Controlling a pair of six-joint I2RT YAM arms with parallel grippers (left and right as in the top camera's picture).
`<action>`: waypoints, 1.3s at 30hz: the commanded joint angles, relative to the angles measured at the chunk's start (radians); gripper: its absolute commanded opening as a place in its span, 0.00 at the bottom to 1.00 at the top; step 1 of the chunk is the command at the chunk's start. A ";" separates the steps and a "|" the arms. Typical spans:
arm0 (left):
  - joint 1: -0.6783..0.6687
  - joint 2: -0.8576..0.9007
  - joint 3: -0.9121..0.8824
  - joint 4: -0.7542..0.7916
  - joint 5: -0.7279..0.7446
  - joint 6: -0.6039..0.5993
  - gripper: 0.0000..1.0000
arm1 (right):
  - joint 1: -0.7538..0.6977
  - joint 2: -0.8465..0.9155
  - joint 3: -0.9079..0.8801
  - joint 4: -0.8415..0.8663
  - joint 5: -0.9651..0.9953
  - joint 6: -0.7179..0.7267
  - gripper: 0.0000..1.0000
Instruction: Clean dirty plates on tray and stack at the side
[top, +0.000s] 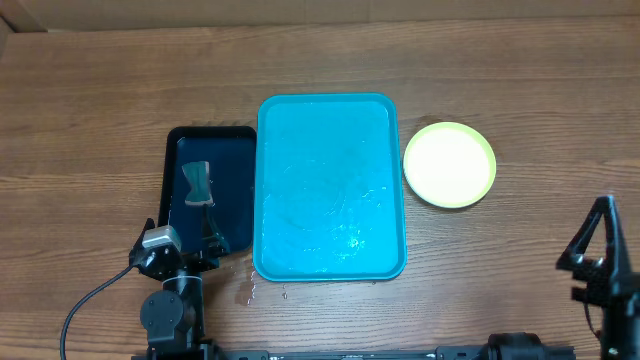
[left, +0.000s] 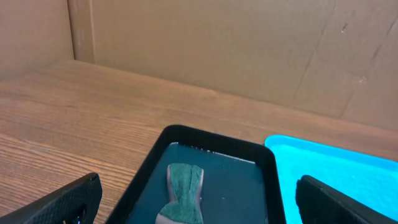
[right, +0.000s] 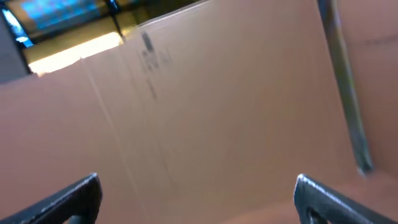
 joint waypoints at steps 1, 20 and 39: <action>-0.008 -0.009 -0.003 0.001 -0.013 0.019 1.00 | -0.013 -0.091 -0.155 0.152 -0.089 -0.039 1.00; -0.008 -0.009 -0.003 0.001 -0.013 0.019 1.00 | -0.040 -0.246 -0.705 0.735 -0.251 -0.109 1.00; -0.008 -0.009 -0.003 0.001 -0.013 0.019 1.00 | -0.011 -0.246 -0.939 0.497 -0.282 -0.084 1.00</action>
